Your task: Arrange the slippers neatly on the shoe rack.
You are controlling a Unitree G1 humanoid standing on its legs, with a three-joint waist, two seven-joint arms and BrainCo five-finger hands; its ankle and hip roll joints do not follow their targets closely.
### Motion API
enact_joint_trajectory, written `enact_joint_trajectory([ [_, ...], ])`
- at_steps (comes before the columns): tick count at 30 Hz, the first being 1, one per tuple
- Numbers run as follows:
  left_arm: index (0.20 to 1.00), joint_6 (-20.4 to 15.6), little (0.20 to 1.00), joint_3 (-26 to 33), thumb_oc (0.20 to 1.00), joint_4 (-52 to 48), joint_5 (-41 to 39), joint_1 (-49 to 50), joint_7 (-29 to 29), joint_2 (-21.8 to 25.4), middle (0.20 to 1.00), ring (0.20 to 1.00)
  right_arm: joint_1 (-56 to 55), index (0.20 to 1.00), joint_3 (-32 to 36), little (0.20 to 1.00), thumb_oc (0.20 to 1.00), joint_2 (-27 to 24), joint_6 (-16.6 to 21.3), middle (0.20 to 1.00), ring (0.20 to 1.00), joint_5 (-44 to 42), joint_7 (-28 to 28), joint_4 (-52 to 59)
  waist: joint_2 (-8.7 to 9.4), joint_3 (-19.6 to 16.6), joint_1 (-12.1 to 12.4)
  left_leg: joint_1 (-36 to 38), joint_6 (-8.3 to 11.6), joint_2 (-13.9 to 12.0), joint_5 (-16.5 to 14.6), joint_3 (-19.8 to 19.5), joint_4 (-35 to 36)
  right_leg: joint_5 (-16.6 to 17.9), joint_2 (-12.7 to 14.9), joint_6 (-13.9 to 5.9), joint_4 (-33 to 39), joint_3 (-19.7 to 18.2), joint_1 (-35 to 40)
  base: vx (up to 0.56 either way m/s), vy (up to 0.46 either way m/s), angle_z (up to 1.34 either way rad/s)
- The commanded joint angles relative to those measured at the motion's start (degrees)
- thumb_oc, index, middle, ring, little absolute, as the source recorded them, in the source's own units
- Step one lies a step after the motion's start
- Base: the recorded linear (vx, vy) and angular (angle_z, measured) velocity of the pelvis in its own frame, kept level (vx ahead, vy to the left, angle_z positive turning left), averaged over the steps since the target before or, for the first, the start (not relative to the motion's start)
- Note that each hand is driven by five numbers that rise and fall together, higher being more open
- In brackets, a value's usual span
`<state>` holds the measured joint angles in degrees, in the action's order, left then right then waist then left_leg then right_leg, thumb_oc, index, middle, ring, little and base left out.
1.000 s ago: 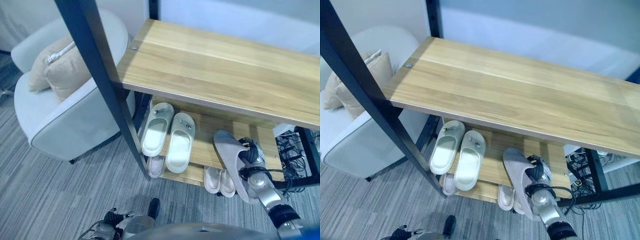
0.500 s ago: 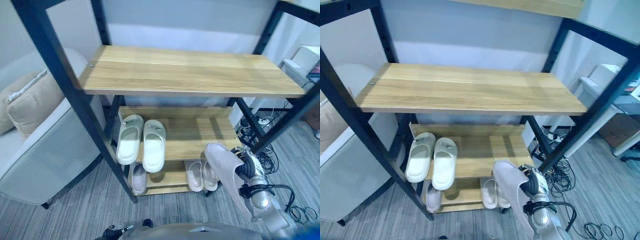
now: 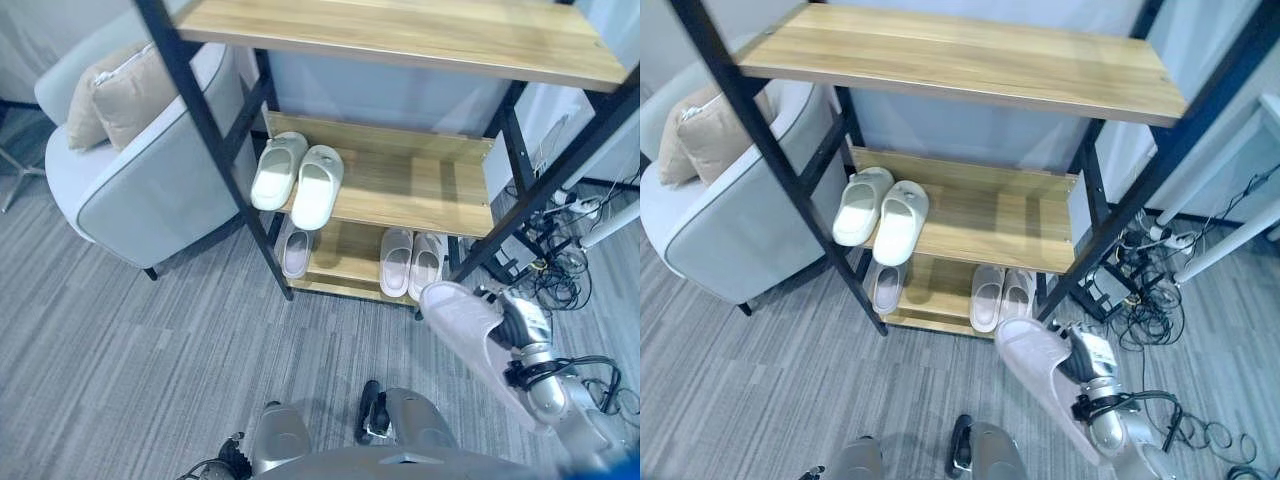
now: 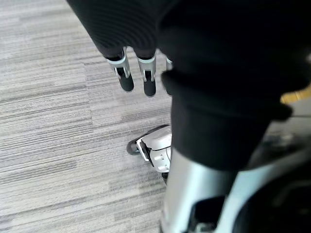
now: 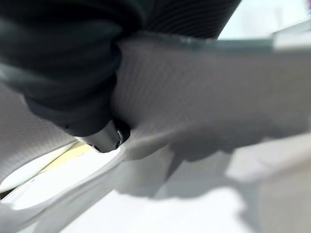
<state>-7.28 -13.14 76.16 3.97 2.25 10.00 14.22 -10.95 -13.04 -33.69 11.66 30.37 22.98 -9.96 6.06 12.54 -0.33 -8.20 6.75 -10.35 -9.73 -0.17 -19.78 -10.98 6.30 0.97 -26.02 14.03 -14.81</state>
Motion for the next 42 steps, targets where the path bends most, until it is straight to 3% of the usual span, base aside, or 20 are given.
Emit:
enact_joint_trajectory([
  [1, 1.000, -3.10, 1.000, 2.71, 1.000, -2.39, -3.07, -5.06, 2.18, 3.38, 1.000, 1.000, 3.28, 0.200, -1.57, 0.200, 0.200, -1.32, 2.46, 0.200, 0.200, -3.81, -0.67, 5.82, 0.66, -0.65, 0.25, -8.65, -2.43, 0.66, 3.25, -0.67, -4.02, 0.54, 6.49, -5.65, 2.17, -0.89, 4.45, -0.07, 0.204, -0.20],
  [5, 1.000, -3.72, 1.000, 2.47, 1.000, -2.95, -7.25, -8.23, 2.48, 4.75, 1.000, 1.000, 9.99, 0.200, -3.45, 0.200, 0.200, 1.68, 1.84, 0.200, 0.200, -12.49, -1.50, 2.00, 1.00, 1.52, 0.48, -16.25, -3.05, 2.34, 2.65, -1.68, -8.62, 0.18, 7.73, -5.53, -2.51, -2.07, -2.22, -0.11, 0.102, -0.03],
  [7, 1.000, -5.14, 1.000, 2.05, 1.000, -6.23, -11.67, -9.98, 3.38, 5.32, 1.000, 1.000, 16.97, 0.200, -5.31, 0.200, 0.200, 1.25, 1.37, 0.200, 0.200, -13.25, -1.14, 1.45, 0.31, 2.91, 1.01, -23.84, -3.73, 3.12, -0.25, -2.05, -15.10, -2.10, 8.56, -5.32, -9.29, -4.30, -10.30, -0.10, 0.055, 0.04],
  [16, 1.000, -7.10, 1.000, 0.49, 1.000, -13.92, -23.21, -11.03, 2.19, 7.11, 1.000, 1.000, 37.06, 0.200, -8.57, 0.200, 0.200, 2.43, -2.91, 0.200, 0.200, -19.75, 1.51, -15.01, -2.93, 0.09, 2.83, -51.30, -6.22, 4.95, -6.04, -2.71, -37.95, -8.68, 11.14, -2.76, -32.07, -11.12, -39.29, -0.07, 0.020, -0.02],
  [17, 1.000, -7.67, 1.000, -0.71, 1.000, -15.73, -24.87, -10.97, 1.82, 7.58, 1.000, 1.000, 42.09, 0.200, -9.10, 0.200, 0.200, 1.21, -3.13, 0.200, 0.200, -21.48, 2.55, -19.28, -3.36, -0.75, 3.57, -57.06, -6.96, 5.31, -7.70, -2.86, -43.00, -10.51, 11.54, -1.91, -37.55, -12.86, -45.72, -0.02, 0.060, 0.08],
  [20, 1.000, -9.06, 1.000, -1.49, 1.000, -23.11, -28.47, -9.50, 2.18, 9.75, 1.000, 1.000, 52.09, 0.200, -8.58, 0.200, 0.200, -3.32, -3.15, 0.200, 0.200, -25.51, 4.93, -23.45, -4.12, -0.82, 5.18, -66.14, -8.01, 6.22, -10.95, -3.50, -52.53, -13.33, 12.27, -0.87, -47.69, -15.54, -55.57, 0.00, 0.049, 0.05],
  [25, 1.000, -9.75, 1.000, -0.40, 1.000, -28.79, -33.49, -7.70, 2.49, 10.59, 1.000, 1.000, 60.26, 0.200, -9.75, 0.200, 0.200, -7.54, -3.56, 0.200, 0.200, -27.87, 6.03, -25.44, -4.15, -1.38, 5.67, -76.59, -8.27, 8.04, -14.70, -4.28, -64.50, -17.21, 12.49, 0.38, -60.10, -17.73, -65.87, 0.08, 0.005, 0.12],
  [27, 1.000, -9.90, 1.000, 0.06, 1.000, -30.71, -36.61, -7.59, 3.07, 11.09, 1.000, 1.000, 66.14, 0.200, -11.08, 0.200, 0.200, -10.24, -3.41, 0.200, 0.200, -32.29, 6.29, -28.82, -4.09, -1.19, 5.99, -81.50, -8.53, 8.48, -17.81, -4.51, -72.36, -19.92, 12.39, 0.94, -67.83, -19.64, -70.91, 0.17, 0.020, 0.25],
  [32, 1.000, -9.89, 1.000, -1.42, 1.000, -33.62, -41.06, -6.12, 1.76, 13.97, 1.000, 1.000, 82.11, 0.200, -18.54, 0.200, 0.200, -11.90, -2.04, 0.200, 0.200, -44.35, 5.01, -42.94, -3.56, 5.13, 7.41, -81.76, -8.89, 8.17, -23.33, -2.48, -82.15, -23.73, 11.52, 2.37, -79.08, -25.17, -73.88, 0.12, 0.015, 0.02],
  [35, 1.000, -10.11, 1.000, 0.12, 1.000, -36.11, -41.55, -4.02, 1.76, 14.67, 1.000, 1.000, 84.44, 0.200, -19.32, 0.200, 0.200, -13.37, -0.92, 0.200, 0.200, -45.29, 5.93, -38.89, -4.00, 8.67, 7.56, -81.76, -9.05, 8.05, -24.67, -2.09, -84.41, -24.54, 11.56, 2.69, -81.92, -26.99, -74.17, 0.06, 0.053, -0.08],
  [39, 1.000, -9.63, 1.000, 1.41, 1.000, -31.26, -40.25, -2.71, 1.77, 12.21, 1.000, 1.000, 81.13, 0.200, -16.36, 0.200, 0.200, -13.81, 0.52, 0.200, 0.200, -40.86, 7.94, -28.91, -4.52, 7.72, 7.32, -81.76, -9.62, 7.74, -25.05, -1.80, -83.69, -23.57, 11.98, 2.06, -80.65, -26.15, -73.63, 0.05, 0.086, -0.03],
  [40, 1.000, -9.14, 1.000, 2.45, 1.000, -28.67, -38.27, -3.11, 1.64, 9.77, 1.000, 1.000, 72.53, 0.200, -9.85, 0.200, 0.200, -11.94, 1.43, 0.200, 0.200, -37.74, 8.76, -20.15, -4.82, 5.73, 6.61, -81.76, -9.71, 7.24, -24.02, -2.19, -80.38, -22.56, 12.89, 1.25, -76.04, -23.73, -72.43, 0.02, 0.137, -0.04],
  [42, 1.000, -9.00, 1.000, 2.27, 1.000, -28.04, -37.51, -3.49, 1.37, 9.27, 1.000, 1.000, 67.98, 0.200, -6.57, 0.200, 0.200, -10.85, 1.30, 0.200, 0.200, -36.76, 8.44, -18.02, -4.91, 4.27, 6.54, -81.76, -9.55, 7.50, -22.73, -2.85, -77.77, -21.61, 13.57, 0.86, -73.09, -22.00, -71.64, -0.02, 0.113, -0.03],
])
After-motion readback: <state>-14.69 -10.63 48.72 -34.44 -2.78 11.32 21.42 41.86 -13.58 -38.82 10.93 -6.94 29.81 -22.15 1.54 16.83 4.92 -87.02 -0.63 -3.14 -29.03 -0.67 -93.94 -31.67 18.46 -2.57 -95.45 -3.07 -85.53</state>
